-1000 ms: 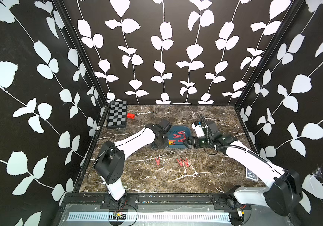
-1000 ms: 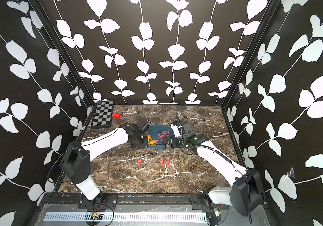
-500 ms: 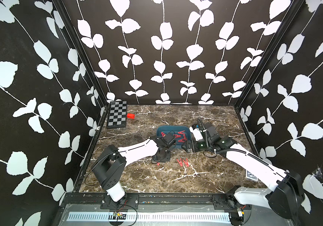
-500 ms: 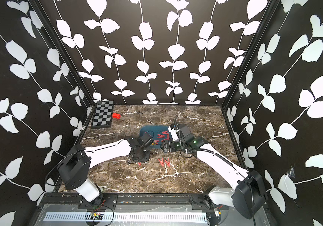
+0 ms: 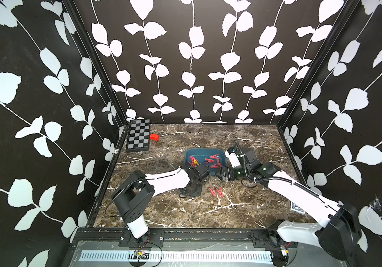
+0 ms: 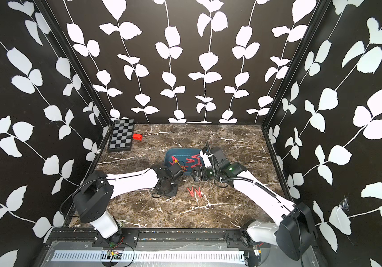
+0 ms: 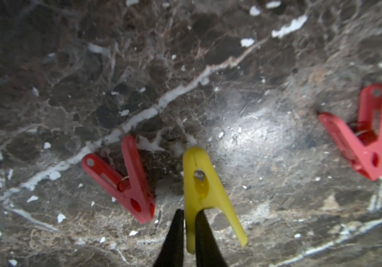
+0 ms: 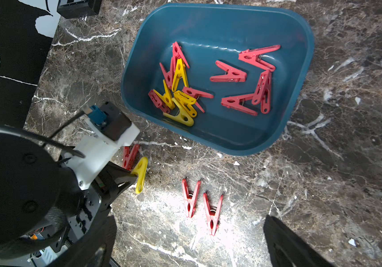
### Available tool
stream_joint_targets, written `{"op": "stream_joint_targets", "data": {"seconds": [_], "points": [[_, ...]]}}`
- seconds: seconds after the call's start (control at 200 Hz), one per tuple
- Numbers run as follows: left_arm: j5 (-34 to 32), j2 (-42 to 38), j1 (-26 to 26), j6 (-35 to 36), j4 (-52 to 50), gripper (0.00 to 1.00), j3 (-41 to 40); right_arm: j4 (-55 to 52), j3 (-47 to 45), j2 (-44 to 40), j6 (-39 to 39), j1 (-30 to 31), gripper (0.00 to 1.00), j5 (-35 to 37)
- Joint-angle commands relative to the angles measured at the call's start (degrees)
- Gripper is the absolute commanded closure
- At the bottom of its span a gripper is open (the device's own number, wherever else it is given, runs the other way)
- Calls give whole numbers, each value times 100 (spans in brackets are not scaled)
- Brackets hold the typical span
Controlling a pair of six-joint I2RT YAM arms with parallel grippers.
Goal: Take the clothespins out of the storage box
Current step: Place the clothespin at the center of the board.
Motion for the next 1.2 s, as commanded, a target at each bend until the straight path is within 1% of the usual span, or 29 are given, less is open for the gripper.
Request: {"op": "stream_joint_targets", "data": {"seconds": [0.0,0.09,0.19,0.385,0.51,0.595,0.75,0.785,0.84,0.87,0.93,0.975,1.025,1.04,1.05,1.065,1.12,1.195], "points": [[-162,76,-27,96,-81,84,-101,-25,-69,-135,79,48,1,115],[-207,138,-27,113,-106,80,-92,-43,-55,-129,72,49,1,130],[-195,150,-27,114,-110,80,-62,-51,-28,-105,61,44,1,167],[-240,-117,-27,69,-293,76,154,-106,133,61,43,31,1,251],[-334,-339,-18,33,-491,70,367,-158,355,294,35,-67,1,263],[-429,-537,14,-23,-592,64,497,-177,557,503,9,-129,1,275],[-351,-920,356,-59,-585,57,677,-192,1015,994,-109,-170,1,314],[-308,-992,466,-41,-584,53,712,-181,1127,1115,-153,-179,1,311],[-256,-1105,647,-17,-585,44,779,-186,1326,1330,-238,-175,1,303],[-221,-1160,742,-3,-585,42,811,-194,1437,1458,-291,-174,1,301],[-221,-1292,922,36,-573,27,858,-220,1679,1713,-404,-189,2,270],[-199,-1378,1051,64,-551,18,891,-238,1847,1888,-492,-189,5,243],[-125,-1445,1210,94,-509,5,910,-264,1977,2150,-589,-189,9,222],[-107,-1462,1220,104,-506,2,913,-278,2155,2221,-616,-189,11,206],[-81,-1471,1221,115,-493,2,918,-285,2210,2262,-633,-189,11,202],[-55,-1484,1397,130,-489,1,926,-297,2257,2330,-660,-189,12,205],[63,-1497,1602,162,-461,1,963,-349,2445,2558,-749,-189,16,193],[217,-1514,1829,197,-413,1,998,-420,2700,2852,-867,-189,25,155]]}}
